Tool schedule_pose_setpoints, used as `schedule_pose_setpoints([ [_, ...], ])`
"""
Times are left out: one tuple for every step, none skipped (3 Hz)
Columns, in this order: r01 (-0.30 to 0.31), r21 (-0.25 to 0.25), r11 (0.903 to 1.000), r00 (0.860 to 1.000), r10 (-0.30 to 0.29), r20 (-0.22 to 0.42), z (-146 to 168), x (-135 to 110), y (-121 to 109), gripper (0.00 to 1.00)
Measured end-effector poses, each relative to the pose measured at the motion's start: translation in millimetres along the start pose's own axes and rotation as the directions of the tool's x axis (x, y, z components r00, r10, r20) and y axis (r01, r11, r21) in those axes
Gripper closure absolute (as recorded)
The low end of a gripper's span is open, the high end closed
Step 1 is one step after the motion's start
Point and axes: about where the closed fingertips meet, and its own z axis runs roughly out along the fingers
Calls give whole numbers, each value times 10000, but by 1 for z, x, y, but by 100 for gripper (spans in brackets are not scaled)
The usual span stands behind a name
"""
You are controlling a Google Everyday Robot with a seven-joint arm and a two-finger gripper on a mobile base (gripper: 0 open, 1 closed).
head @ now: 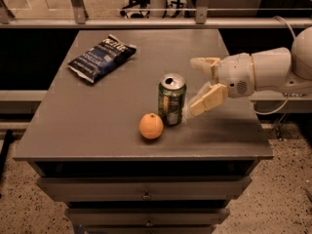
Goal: Move green can near orange
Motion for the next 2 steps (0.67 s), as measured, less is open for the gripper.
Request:
schedule_pose_setpoints([
  [339, 1689, 9850, 9978, -236, -627, -65, 24, -30, 0],
  [355, 2064, 9778, 9969, -201, -764, -82, 31, -35, 0],
])
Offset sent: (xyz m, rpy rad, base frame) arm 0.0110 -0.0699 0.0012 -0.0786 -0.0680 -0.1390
